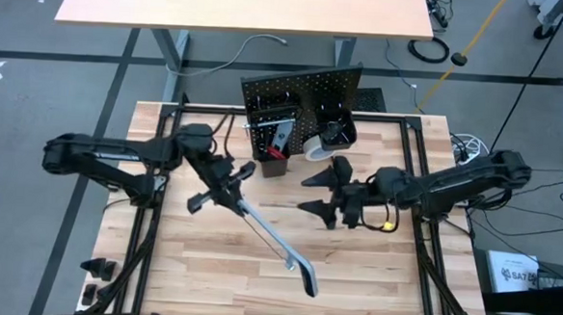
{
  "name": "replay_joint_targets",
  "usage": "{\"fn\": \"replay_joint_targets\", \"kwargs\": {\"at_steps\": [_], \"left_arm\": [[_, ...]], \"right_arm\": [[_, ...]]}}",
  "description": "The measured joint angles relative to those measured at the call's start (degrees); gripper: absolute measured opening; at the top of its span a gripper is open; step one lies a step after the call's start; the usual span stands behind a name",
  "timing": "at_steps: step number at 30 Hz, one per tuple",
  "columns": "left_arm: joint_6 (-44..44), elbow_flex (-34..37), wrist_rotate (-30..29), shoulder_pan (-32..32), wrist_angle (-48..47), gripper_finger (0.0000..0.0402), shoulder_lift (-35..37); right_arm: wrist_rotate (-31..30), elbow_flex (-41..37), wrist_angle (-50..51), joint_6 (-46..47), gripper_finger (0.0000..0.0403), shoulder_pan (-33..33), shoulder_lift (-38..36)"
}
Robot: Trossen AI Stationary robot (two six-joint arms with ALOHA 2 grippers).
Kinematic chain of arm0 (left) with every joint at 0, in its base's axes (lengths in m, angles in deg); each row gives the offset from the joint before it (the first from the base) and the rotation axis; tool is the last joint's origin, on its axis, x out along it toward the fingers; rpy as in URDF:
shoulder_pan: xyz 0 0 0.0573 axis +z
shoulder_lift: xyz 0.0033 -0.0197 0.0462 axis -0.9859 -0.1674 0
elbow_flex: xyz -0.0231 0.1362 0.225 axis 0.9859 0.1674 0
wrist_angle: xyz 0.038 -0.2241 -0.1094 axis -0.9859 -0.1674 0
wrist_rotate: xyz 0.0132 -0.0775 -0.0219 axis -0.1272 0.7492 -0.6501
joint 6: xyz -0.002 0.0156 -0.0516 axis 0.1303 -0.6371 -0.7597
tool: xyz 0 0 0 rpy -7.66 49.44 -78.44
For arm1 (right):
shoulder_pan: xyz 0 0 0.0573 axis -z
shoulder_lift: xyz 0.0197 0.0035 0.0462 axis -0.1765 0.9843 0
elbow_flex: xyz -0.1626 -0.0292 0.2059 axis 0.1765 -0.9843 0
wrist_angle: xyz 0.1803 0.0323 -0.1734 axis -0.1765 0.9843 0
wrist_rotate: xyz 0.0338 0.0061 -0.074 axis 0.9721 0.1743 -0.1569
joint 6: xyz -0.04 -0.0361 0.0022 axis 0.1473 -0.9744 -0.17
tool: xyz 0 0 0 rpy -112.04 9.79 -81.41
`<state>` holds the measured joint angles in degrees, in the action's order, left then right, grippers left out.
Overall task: Hang tools onto peg board
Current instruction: Hang the hacksaw on the pegboard
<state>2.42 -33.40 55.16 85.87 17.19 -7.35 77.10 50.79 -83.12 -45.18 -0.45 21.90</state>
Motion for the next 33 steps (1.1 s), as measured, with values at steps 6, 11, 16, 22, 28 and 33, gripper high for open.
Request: {"fn": "replay_joint_targets", "kwargs": {"at_steps": [6,11,16,22,28,33], "left_arm": [[-0.7,0.0,1.6,0.0,4.9,0.0012,-4.1],[-2.5,0.0,4.7,0.8,9.3,0.0012,-7.0],[-3.7,0.0,6.5,1.2,13.9,0.0012,-8.6],[-5.1,0.0,7.5,1.5,15.5,0.0012,-9.6],[-6.6,0.0,8.3,1.5,16.5,0.0012,-9.8],[-7.6,0.0,8.3,1.5,16.9,0.0012,-9.8]], "right_arm": [[4.1,2.1,-8.0,-4.1,0.0317,-0.5,6.0],[5.0,5.9,-7.8,-9.6,0.0302,-3.6,9.3],[7.0,9.0,-7.9,-11.1,0.0285,-5.6,11.3],[9.2,11.1,-7.8,-9.5,0.0260,-6.1,12.5],[12.6,12.5,-5.7,-8.6,0.0208,-6.0,13.0],[15.1,12.7,-5.3,-8.6,0.0149,-6.0,13.0]]}}
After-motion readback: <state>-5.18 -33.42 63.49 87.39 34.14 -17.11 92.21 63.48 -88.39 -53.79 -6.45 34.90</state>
